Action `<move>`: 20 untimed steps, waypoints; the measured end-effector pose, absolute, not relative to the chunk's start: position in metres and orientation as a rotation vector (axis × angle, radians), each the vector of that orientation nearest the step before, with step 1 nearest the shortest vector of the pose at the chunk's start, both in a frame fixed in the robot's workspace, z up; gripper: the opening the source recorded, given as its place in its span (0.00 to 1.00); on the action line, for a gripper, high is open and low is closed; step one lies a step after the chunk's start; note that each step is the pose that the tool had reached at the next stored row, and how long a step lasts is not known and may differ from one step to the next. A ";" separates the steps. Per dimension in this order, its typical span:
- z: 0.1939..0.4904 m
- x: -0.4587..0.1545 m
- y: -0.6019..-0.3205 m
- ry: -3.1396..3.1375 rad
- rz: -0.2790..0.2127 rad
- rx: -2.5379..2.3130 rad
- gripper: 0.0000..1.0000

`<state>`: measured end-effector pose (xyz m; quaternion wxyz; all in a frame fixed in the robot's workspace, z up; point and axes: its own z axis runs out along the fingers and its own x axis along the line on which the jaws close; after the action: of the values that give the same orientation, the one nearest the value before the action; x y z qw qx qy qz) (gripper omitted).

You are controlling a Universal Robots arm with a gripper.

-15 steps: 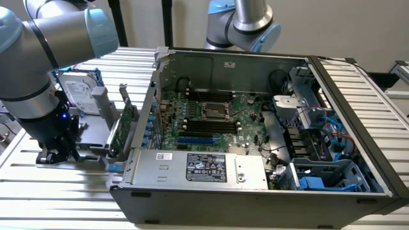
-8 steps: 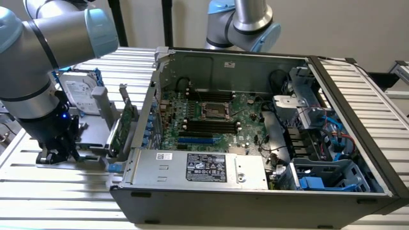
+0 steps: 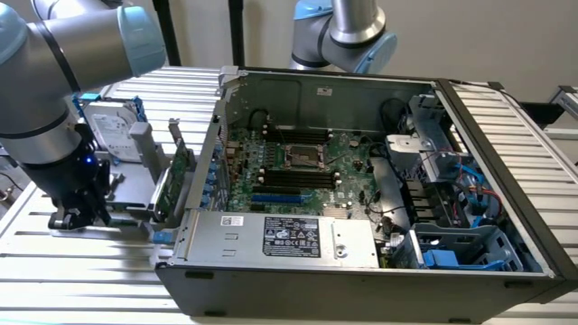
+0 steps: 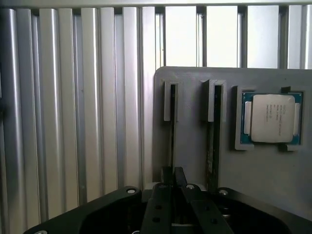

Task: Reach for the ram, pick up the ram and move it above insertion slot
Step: 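Pick up the ram and move it above insertion slot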

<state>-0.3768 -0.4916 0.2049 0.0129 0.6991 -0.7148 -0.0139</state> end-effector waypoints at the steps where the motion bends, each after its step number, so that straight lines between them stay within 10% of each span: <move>1: 0.207 -0.377 -0.492 -2.227 -0.043 2.179 0.13; 20: 0.278 -0.372 -0.492 -2.227 -0.047 2.182 0.13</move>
<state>-0.3723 -0.4916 0.2783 0.0115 0.6997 -0.7142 -0.0152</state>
